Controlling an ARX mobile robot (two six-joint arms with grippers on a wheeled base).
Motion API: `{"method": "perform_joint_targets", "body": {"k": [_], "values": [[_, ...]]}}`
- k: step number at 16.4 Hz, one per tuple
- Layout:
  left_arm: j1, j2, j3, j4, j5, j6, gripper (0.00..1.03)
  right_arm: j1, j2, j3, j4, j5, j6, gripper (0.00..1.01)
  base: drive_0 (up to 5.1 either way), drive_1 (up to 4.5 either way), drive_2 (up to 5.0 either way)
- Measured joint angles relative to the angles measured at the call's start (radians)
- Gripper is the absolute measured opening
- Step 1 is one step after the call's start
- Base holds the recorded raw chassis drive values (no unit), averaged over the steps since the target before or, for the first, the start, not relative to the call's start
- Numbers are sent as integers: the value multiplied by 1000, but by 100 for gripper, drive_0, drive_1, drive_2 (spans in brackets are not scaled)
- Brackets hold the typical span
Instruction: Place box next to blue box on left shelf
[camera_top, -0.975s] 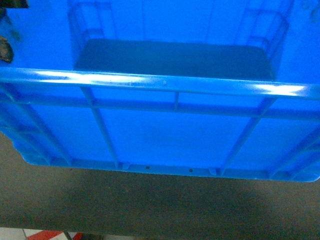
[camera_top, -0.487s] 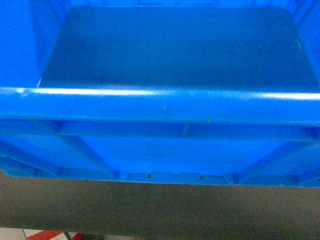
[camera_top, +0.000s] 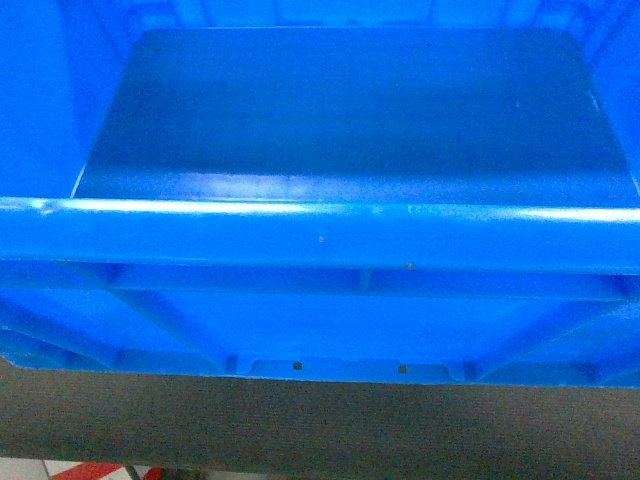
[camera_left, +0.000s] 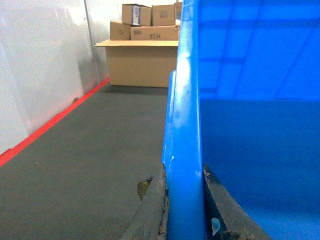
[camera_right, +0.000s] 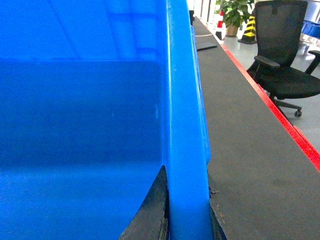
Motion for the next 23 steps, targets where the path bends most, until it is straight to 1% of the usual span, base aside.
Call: {"method": "perform_joint_targets", "body": {"k": [23], "values": [[-3, 0, 0, 1, -1, 0, 11, 0, 0, 0, 0, 3, -3, 9, -166, -166, -166]]}}
